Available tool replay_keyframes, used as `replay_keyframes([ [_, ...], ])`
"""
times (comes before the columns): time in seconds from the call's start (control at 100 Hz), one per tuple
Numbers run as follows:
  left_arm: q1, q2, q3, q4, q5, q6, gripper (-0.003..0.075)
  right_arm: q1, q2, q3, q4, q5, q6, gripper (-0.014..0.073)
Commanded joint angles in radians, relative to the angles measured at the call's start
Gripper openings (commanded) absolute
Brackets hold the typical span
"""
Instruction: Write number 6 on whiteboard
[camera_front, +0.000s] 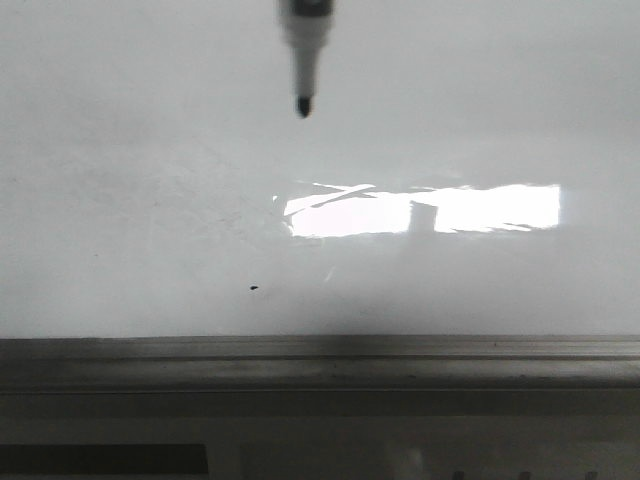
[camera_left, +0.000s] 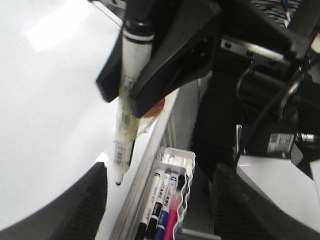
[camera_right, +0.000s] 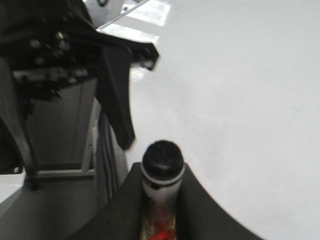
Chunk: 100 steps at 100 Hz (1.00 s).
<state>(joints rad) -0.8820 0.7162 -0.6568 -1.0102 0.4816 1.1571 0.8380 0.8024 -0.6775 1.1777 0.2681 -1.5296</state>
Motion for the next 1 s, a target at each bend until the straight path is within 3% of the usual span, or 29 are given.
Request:
replay_keyframes([
  [0.0,-0.003,-0.096,-0.002,0.03,-0.079,-0.126,0.0421,-0.003,-0.11,0.05,0.021,-0.139,0.0,-0.006],
  [0.11,-0.003,-0.225,0.082,0.073,-0.208,-0.258,0.0361,-0.003,-0.248,0.163,0.021,-0.287,0.0,-0.006],
  [0.22,-0.003,-0.333,0.176,0.061,-0.351,-0.287,0.0271,-0.003,-0.326,0.21,0.019,-0.434,0.0,-0.0061],
  [0.36,-0.003,-0.397,0.27,-0.03,-0.482,-0.287,0.0118,-0.003,-0.325,0.208,0.008,-0.465,0.0,-0.0064],
  [0.48,-0.003,-0.4,0.299,-0.045,-0.487,-0.287,-0.0022,-0.003,-0.309,0.208,0.008,-0.431,0.0,-0.0064],
  [0.99,-0.003,-0.4,0.301,-0.045,-0.474,-0.287,-0.002,-0.003,-0.291,0.146,0.008,-0.411,0.0,-0.0064],
])
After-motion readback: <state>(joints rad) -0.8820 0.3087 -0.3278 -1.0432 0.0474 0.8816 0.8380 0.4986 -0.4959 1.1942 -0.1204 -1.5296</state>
